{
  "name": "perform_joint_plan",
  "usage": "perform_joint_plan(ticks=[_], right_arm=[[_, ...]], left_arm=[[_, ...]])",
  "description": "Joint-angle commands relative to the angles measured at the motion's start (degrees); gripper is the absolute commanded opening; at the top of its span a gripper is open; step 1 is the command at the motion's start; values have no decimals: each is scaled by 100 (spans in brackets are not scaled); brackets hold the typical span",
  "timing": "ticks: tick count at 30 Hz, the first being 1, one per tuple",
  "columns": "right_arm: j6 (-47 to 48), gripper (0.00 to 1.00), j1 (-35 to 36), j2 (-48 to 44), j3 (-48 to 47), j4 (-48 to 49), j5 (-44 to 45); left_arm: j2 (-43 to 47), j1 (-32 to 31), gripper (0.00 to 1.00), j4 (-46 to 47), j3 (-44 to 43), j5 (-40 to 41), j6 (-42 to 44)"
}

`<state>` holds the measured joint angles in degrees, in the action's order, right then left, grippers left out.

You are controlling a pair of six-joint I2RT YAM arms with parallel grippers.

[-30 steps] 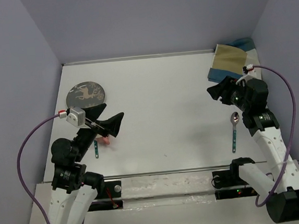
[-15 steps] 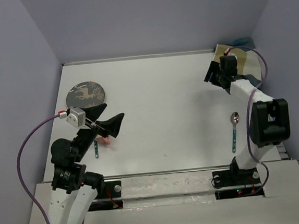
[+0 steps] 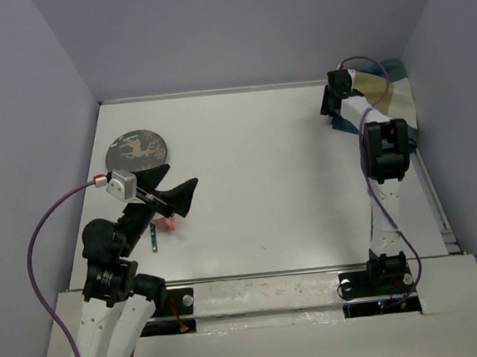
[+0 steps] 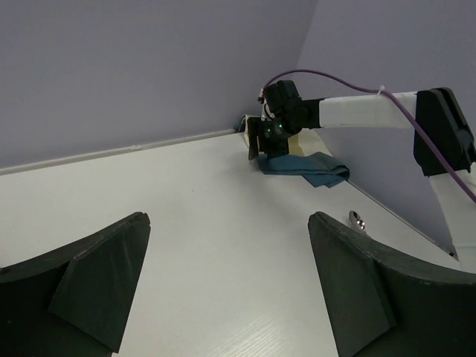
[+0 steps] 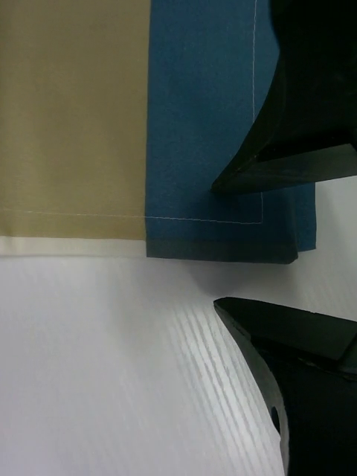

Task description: Set the dinner table for one person

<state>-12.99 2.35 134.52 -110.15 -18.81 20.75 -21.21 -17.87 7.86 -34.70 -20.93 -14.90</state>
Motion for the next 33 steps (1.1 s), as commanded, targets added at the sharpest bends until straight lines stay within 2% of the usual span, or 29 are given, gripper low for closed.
perform_joint_plan(ticks=[1, 11, 17, 18, 19, 22, 24, 29, 33], right_arm=[[113, 61, 37, 206, -647, -729, -9], [-36, 42, 37, 233, -570, -1169, -2], [-81, 44, -68, 83, 1, -1178, -9], [-28, 40, -120, 75, 46, -1178, -132], [7, 24, -121, 66, 72, -1178, -203], [192, 0, -121, 5, 134, -1160, -738], [349, 0, 37, -48, 90, -1117, -1255], [1008, 0, 950, -567, 406, -581, -1583], [1589, 0, 2239, -1322, 941, -98, -1688]], left_arm=[[-85, 20, 99, 207, -178, -52, 31], [-6, 20, 99, 199, -178, -26, 48], [47, 11, 99, 190, -186, -25, 39], [47, 11, 99, 190, -178, -34, 39], [64, 11, 99, 190, -178, -25, 39], [82, 11, 99, 190, -186, -17, 39], [73, 11, 99, 190, -186, -8, 39], [47, 11, 99, 190, -186, 19, 39], [38, 11, 99, 181, -178, 71, 48]])
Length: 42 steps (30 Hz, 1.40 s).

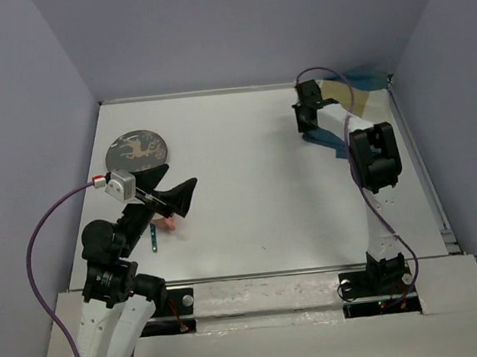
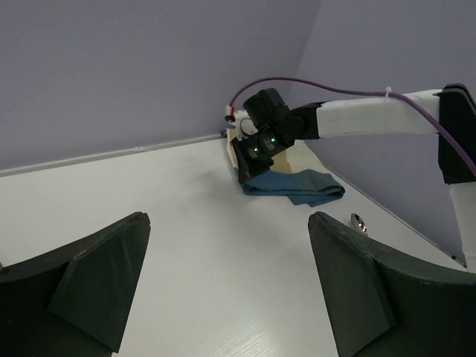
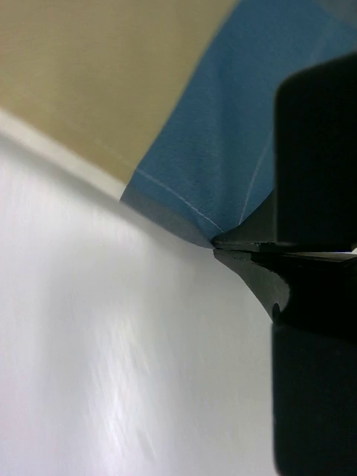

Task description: Set the dinner table for one person

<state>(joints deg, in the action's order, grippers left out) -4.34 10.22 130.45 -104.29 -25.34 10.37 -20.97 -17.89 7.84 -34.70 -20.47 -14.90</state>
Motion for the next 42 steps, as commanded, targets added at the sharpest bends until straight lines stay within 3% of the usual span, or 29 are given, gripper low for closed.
perform_joint_plan(ticks=[1, 5, 12, 18, 20, 22, 23, 25, 29, 36, 42], right_arm=[[698, 0, 1631, -1064, 705, 644, -720], [199, 0, 2264, -1855, 1899, 1144, -1045], [-742, 0, 2380, -3113, 4211, 1383, -1450], [-1200, 0, 2160, -4220, 4936, 1410, -55], [-1027, 0, 2108, -4431, 4831, 1505, -584], [-815, 43, 2107, -4345, 4332, 1332, -1332], [-745, 58, 2107, -4257, 4086, 1121, -1580], [-516, 77, 2247, -4177, 3751, 961, -2204], [-261, 72, 2641, -3950, 3425, 1127, -2540], [74, 50, 3171, -2002, 1302, 953, -1891], [564, 56, 3592, -305, -397, 286, -829]], left_arm=[[-3, 14, 99, 183, -178, 34, 48], [-21, 14, 99, 174, -178, 95, 22], [-117, -4, 99, 131, -178, 245, -57], [-302, -4, 99, 104, -195, 482, -259], [-407, -4, 99, 130, -204, 447, -321], [-487, -4, 99, 113, -221, 517, -216], [-504, 5, 99, 87, -239, 518, -172], [-478, 5, 99, 17, -248, 649, -102], [-347, 22, 99, -63, -257, 868, -57], [-302, 93, 99, -423, -371, 1781, -31], [-197, 119, 99, -555, -406, 2161, -31]])
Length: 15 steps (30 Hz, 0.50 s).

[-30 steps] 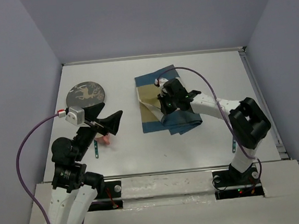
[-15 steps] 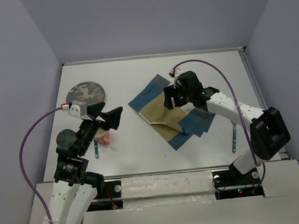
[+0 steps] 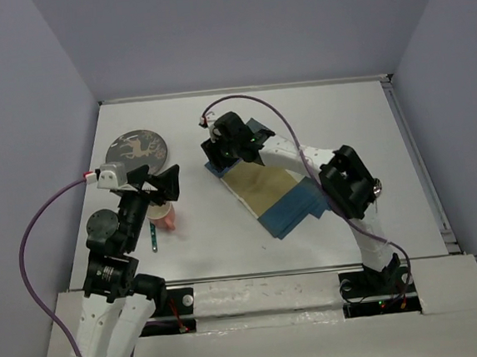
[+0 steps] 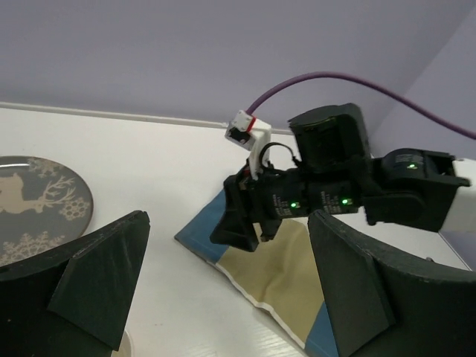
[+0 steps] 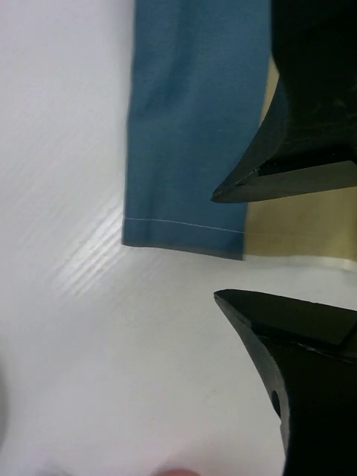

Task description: Set the dinner table for one person

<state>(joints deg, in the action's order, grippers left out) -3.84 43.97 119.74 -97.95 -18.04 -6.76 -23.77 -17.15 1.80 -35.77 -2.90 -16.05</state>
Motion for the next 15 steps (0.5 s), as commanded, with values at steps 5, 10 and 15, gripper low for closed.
perform_joint_plan(ticks=[5, 10, 15], right_arm=[[664, 56, 358, 1718, -2270, -929, 1546], [884, 54, 481, 2167, -2658, -955, 1888], [885, 54, 604, 2554, -2843, -1061, 1899]], left_arm=[[109, 36, 99, 74, -282, 316, 76], [127, 36, 99, 110, -273, 97, 59], [136, 36, 99, 127, -264, 70, 59]])
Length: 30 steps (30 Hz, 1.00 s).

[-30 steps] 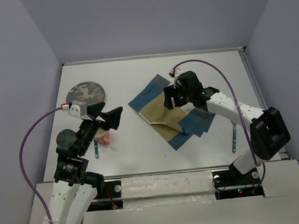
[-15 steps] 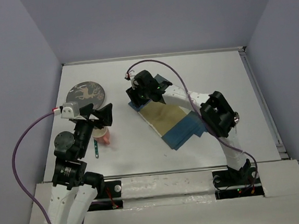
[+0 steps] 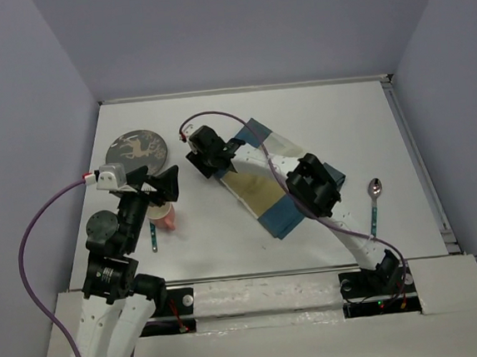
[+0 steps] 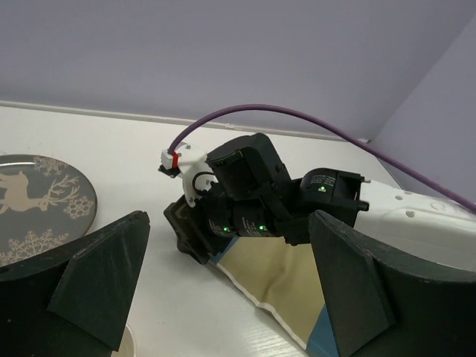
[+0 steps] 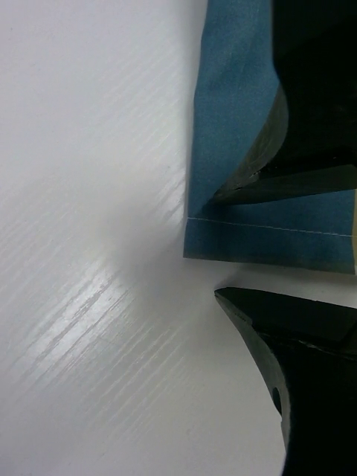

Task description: Set the dinner table for one person

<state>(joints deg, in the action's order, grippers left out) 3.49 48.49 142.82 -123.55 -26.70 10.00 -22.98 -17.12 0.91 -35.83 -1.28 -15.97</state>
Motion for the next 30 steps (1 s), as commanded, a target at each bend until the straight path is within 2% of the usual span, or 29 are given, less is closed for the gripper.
perform_joint_plan(ticks=[1, 3, 4, 6, 7, 8, 15, 17, 22, 28, 30], right_arm=[[126, 54, 152, 281, -284, -204, 222], [82, 46, 152, 395, -319, -195, 257], [30, 31, 152, 413, -319, -204, 361], [3, 15, 152, 439, -302, -195, 467], [-6, 3, 152, 439, -284, -187, 572], [-15, 0, 152, 422, -223, -169, 643], [-102, 0, 152, -210, 488, 551, 1153], [-190, 0, 152, -771, 778, 997, 1276], [-191, 0, 152, -2318, 2173, 1841, 1539], [-339, 0, -32, -4075, 3415, 2195, 1734], [-375, 0, -208, -4402, 3837, 2213, 1690]], left_arm=[[57, 34, 99, 217, -257, -92, 50], [57, 34, 99, 217, -257, -92, 50], [66, 42, 99, 208, -257, -83, 58], [66, 34, 99, 208, -257, -83, 59], [75, 42, 99, 208, -257, -83, 67], [66, 43, 99, 208, -257, -83, 59], [66, 51, 99, 199, -249, -74, 67], [57, 51, 99, 199, -257, -74, 50], [-57, 43, 99, 225, -249, -127, -20], [-478, 43, 99, 217, -388, -627, -371], [-829, 34, 99, 234, -381, -882, -775]])
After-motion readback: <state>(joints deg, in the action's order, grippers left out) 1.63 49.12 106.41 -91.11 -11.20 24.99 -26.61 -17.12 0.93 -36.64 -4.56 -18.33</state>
